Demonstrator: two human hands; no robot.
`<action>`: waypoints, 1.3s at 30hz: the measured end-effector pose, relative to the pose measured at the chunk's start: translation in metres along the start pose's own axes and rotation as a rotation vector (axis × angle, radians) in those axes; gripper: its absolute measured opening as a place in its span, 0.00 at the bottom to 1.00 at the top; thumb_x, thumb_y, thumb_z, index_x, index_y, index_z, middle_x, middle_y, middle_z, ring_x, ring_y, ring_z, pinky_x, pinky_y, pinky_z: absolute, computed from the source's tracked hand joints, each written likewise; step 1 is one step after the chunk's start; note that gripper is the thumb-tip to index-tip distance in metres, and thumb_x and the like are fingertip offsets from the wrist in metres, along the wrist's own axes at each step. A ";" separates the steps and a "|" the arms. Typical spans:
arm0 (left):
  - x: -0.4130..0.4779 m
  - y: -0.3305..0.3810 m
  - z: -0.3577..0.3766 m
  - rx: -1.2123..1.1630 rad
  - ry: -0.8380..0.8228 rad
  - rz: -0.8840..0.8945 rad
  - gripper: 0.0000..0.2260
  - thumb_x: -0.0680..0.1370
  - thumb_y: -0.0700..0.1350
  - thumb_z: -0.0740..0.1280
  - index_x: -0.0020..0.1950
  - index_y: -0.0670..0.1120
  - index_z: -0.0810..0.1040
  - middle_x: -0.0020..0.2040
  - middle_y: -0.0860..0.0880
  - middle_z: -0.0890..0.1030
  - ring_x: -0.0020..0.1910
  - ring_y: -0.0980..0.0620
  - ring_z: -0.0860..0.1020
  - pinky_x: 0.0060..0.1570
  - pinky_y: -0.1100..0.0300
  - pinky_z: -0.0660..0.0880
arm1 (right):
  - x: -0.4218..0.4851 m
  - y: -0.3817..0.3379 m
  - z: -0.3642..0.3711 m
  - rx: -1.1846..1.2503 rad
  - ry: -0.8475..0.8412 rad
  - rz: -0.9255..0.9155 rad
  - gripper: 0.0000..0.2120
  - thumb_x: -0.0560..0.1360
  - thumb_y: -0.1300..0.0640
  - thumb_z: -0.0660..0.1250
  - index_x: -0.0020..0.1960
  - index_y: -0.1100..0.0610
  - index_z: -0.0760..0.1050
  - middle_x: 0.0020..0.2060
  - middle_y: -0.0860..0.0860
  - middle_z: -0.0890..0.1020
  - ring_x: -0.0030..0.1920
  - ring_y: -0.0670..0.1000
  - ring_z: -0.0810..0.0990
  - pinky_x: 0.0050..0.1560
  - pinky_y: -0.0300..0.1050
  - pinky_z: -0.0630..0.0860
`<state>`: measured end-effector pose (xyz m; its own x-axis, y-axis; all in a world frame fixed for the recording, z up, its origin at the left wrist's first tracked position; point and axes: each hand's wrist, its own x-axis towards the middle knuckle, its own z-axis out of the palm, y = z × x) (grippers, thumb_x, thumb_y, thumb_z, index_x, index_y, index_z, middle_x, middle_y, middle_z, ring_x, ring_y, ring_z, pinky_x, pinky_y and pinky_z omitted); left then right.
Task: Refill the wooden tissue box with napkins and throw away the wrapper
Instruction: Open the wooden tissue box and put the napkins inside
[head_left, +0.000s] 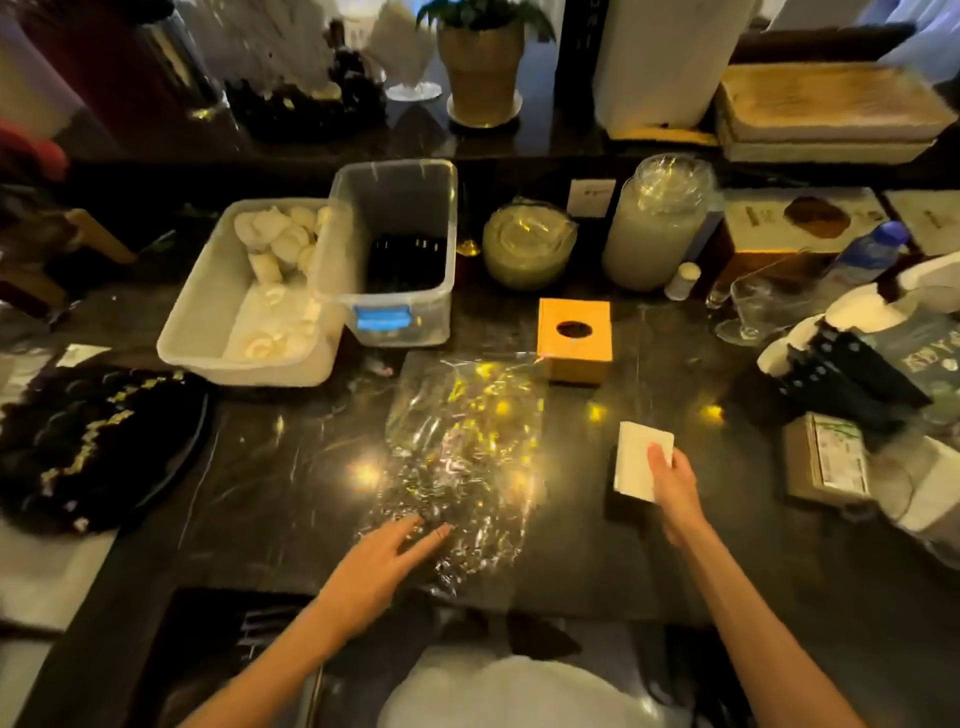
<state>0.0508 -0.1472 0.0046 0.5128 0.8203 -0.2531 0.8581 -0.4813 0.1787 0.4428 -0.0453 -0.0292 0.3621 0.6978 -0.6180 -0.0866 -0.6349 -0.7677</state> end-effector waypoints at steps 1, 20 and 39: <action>-0.002 -0.001 0.008 0.007 -0.008 -0.041 0.41 0.61 0.32 0.74 0.73 0.50 0.70 0.61 0.40 0.80 0.54 0.43 0.82 0.49 0.58 0.79 | 0.007 0.006 0.001 -0.051 0.023 -0.020 0.22 0.82 0.48 0.59 0.71 0.59 0.64 0.64 0.60 0.76 0.55 0.54 0.77 0.49 0.48 0.77; 0.061 -0.022 0.047 -0.189 -0.203 -0.664 0.31 0.80 0.64 0.50 0.76 0.62 0.34 0.77 0.52 0.31 0.78 0.39 0.36 0.68 0.26 0.40 | -0.002 0.069 0.001 -1.214 0.269 -0.504 0.30 0.79 0.44 0.60 0.78 0.51 0.57 0.70 0.62 0.66 0.62 0.64 0.69 0.58 0.61 0.72; 0.211 -0.003 -0.031 -0.593 0.267 -0.494 0.19 0.76 0.36 0.61 0.68 0.44 0.69 0.68 0.41 0.71 0.71 0.39 0.66 0.73 0.36 0.59 | 0.038 -0.038 0.032 -0.839 0.129 -0.462 0.29 0.82 0.47 0.53 0.79 0.57 0.51 0.78 0.57 0.56 0.78 0.57 0.50 0.76 0.56 0.50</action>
<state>0.1553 0.0370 -0.0205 -0.0087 0.9771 -0.2126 0.7892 0.1373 0.5986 0.4302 0.0156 -0.0292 0.2979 0.9280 -0.2236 0.7628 -0.3723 -0.5287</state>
